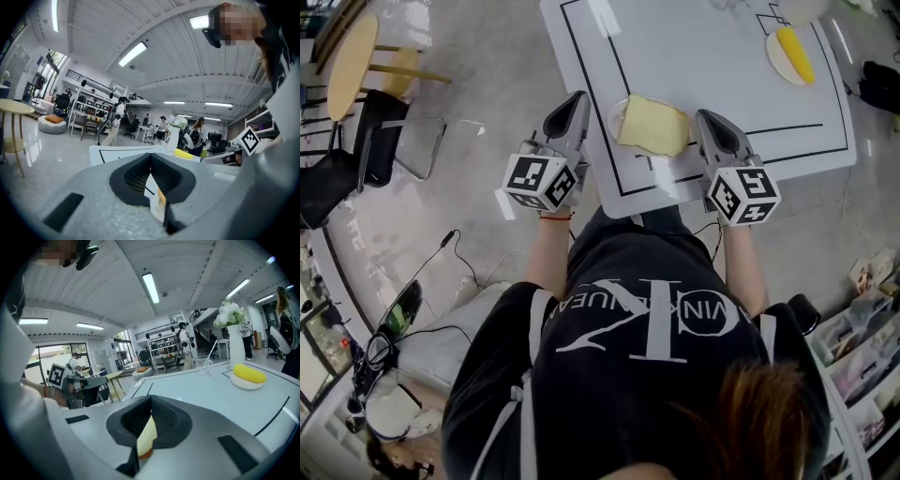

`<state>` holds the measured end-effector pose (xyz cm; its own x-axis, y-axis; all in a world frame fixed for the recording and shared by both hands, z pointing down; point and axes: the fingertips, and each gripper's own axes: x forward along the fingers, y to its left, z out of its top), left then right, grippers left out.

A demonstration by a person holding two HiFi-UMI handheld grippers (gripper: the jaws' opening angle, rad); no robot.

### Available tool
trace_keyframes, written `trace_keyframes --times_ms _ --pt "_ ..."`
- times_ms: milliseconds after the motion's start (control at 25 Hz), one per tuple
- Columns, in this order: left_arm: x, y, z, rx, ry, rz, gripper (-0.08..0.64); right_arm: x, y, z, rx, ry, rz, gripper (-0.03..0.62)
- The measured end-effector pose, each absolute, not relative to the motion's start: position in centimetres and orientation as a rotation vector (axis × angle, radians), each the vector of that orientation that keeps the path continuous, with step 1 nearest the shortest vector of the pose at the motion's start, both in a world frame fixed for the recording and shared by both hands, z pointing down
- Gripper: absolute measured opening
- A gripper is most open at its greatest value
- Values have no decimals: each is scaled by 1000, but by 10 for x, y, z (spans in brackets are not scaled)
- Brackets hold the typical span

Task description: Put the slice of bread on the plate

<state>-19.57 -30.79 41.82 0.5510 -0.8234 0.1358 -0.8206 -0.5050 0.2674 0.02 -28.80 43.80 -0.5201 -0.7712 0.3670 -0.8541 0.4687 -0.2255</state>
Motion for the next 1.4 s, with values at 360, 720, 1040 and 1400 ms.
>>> trace_keyframes --times_ms 360,720,1040,1400 --pt "-196 -315 394 2539 -1387 -52 11 10 -297 408 1458 -2578 447 1" --pt "-205 -323 364 2581 -1458 -85 11 23 -305 369 1514 -2643 284 0" --pt "-214 -329 340 2603 -1520 -135 11 36 -311 340 1580 -2682 170 0" --pt "-214 -331 316 2648 -1571 -156 9 41 -313 317 1610 -2715 53 1"
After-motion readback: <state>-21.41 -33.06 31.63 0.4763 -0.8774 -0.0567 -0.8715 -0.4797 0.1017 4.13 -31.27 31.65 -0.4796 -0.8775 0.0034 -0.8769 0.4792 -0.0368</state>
